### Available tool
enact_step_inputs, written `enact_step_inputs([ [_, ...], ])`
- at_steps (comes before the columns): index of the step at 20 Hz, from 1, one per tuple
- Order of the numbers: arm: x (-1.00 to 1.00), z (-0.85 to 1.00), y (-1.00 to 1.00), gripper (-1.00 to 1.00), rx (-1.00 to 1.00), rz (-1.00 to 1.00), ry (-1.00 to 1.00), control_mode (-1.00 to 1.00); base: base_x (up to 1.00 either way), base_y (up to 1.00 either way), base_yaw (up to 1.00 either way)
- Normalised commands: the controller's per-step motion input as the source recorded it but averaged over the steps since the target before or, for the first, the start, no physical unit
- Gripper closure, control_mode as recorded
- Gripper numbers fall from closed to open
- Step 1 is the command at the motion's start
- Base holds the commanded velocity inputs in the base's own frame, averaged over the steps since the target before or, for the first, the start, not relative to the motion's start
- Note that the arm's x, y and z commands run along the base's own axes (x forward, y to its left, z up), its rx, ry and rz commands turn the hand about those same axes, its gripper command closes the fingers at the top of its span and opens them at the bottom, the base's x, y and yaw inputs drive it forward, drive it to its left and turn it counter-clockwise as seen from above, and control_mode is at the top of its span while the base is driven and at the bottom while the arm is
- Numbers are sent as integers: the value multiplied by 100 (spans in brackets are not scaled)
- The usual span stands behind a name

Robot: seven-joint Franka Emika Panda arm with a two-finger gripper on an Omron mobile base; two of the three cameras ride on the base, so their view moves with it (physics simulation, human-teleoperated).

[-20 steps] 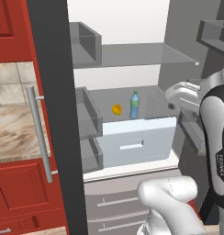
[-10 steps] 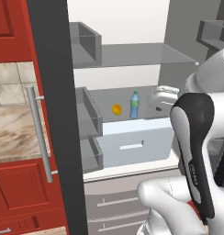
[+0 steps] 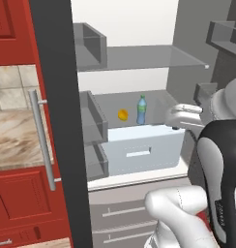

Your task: Place the condiment bottle and mustard from the counter to the top shelf of the fridge. If the existing items in the fridge are on the top shelf, move them to other shelves.

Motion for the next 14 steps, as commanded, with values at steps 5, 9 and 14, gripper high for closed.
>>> enact_step_inputs([
  [5,0,0,0,-100,0,0,0,100,-90,34,7],
  [9,0,0,0,-100,0,0,0,100,-38,62,10],
  [14,0,0,0,-100,0,0,0,100,-4,99,9],
])
